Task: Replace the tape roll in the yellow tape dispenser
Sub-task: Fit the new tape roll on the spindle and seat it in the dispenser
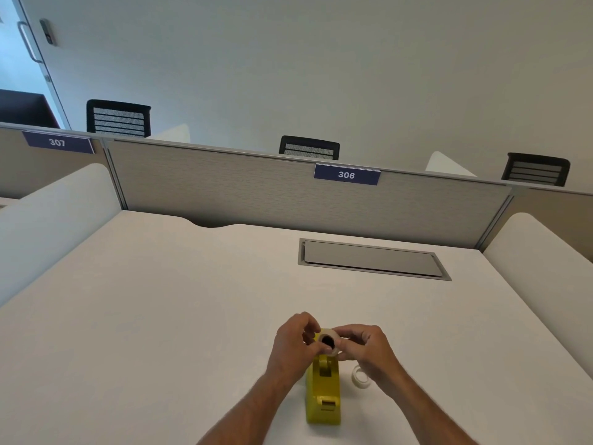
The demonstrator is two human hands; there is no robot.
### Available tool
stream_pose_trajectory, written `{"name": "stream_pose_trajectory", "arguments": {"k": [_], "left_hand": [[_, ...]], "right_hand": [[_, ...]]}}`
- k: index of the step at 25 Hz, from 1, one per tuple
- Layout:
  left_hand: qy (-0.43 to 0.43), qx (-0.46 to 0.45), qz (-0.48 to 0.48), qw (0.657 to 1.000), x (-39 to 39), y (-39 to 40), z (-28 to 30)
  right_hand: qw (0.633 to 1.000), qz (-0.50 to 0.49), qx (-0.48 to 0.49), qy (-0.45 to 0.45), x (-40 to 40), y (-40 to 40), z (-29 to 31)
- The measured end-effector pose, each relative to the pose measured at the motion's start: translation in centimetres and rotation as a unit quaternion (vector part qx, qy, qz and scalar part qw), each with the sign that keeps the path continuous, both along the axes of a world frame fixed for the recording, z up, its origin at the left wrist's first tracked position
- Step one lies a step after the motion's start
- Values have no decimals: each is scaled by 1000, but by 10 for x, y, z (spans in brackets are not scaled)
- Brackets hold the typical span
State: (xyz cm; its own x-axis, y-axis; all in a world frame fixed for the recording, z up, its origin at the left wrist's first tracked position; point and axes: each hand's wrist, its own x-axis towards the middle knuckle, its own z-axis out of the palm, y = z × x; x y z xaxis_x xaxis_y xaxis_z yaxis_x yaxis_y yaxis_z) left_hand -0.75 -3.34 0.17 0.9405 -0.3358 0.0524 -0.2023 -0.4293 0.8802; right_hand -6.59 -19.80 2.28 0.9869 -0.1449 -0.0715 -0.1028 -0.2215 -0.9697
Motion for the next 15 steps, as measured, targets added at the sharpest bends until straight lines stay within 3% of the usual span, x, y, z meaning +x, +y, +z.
{"name": "stream_pose_trajectory", "arguments": {"k": [4,15], "left_hand": [[7,-9,-3,1000,1,3,-3],[15,15,-15,1000,7,5,-14]], "right_hand": [[1000,-16,14,16,-1,1,-4],[987,-59,-151,-9,2,4,-26]]}}
